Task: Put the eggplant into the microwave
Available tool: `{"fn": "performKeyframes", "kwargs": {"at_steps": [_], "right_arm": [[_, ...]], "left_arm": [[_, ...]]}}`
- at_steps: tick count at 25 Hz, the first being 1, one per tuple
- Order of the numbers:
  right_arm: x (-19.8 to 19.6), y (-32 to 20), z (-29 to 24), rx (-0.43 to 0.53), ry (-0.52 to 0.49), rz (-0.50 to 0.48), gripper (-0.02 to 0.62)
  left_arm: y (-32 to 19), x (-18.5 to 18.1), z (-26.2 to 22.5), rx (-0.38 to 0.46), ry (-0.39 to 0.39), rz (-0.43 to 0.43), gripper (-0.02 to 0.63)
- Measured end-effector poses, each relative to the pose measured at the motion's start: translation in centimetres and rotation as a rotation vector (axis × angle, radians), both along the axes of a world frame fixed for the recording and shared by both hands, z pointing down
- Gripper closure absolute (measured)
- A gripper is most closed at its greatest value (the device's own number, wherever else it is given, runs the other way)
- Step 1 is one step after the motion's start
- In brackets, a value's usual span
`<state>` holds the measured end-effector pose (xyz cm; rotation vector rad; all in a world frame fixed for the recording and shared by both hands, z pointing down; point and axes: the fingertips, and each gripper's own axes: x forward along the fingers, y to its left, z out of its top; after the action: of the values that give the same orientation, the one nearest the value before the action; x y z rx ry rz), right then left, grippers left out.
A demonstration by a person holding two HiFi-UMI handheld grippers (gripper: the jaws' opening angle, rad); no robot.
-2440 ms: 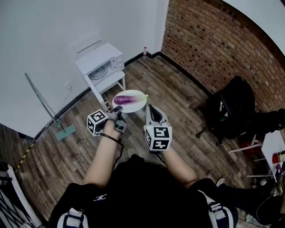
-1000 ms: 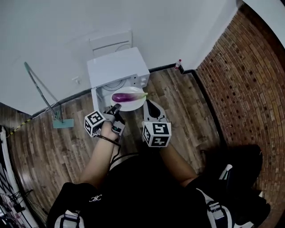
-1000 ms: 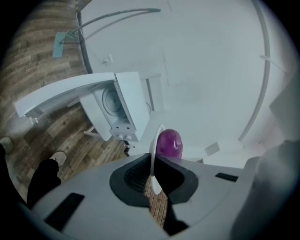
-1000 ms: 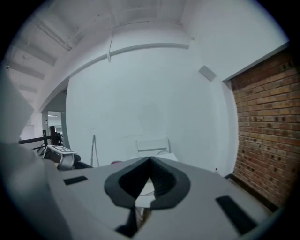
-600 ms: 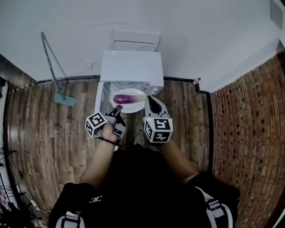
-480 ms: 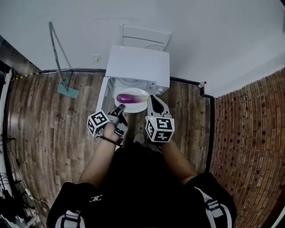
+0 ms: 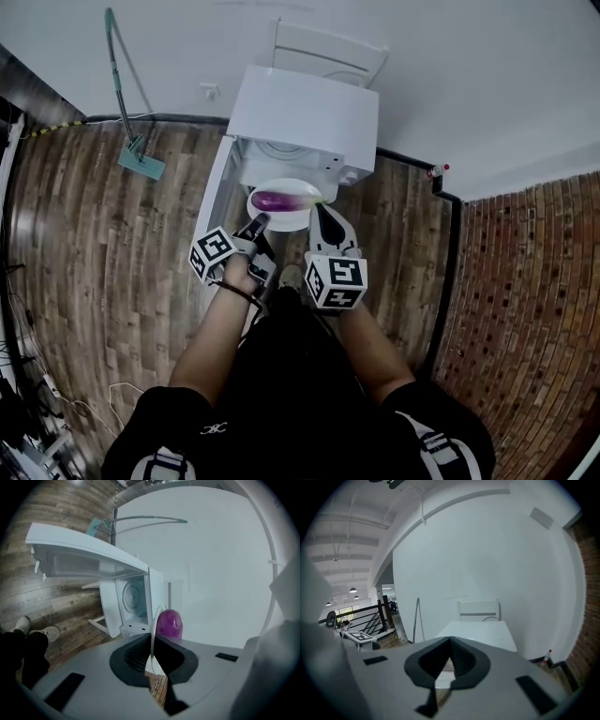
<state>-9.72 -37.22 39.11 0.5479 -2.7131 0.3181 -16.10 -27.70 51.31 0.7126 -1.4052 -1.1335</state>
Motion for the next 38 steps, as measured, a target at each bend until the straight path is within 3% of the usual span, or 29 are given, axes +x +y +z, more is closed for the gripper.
{"fn": "performKeyframes", "kwargs": {"at_steps": [8,14,20,26,38], "right_arm": [[1.2,-0.9,9.3,-0.002,0.005,0.033,0.589],[-0.4,-4.5,19.3,-0.001,-0.059,0.052,0.589],[-3.1,-7.0,27.7,0.038,-0.132,-0.009,0.589],[-2.4,-8.6,32.5,0.027,-0.129,0.039,0.589],[0.4,-9.8,32.2,0.057,-0.110,0.035,0.589]], "left_arm": [[-2.5,-2.0,8.1,0.024,-0.002,-0.051,0.588],[-6.8,-4.9,17.3,0.052,-0.055,-0.048,0.588],[-10.5,-7.4,24.5,0.065,-0.108,-0.053,0.588],[-12.1,-8.1,26.6,0.107,-0.129,-0.062,0.588],[-14.9,-13.2,25.7,0.056,-0.169,-0.115,0.588]]}}
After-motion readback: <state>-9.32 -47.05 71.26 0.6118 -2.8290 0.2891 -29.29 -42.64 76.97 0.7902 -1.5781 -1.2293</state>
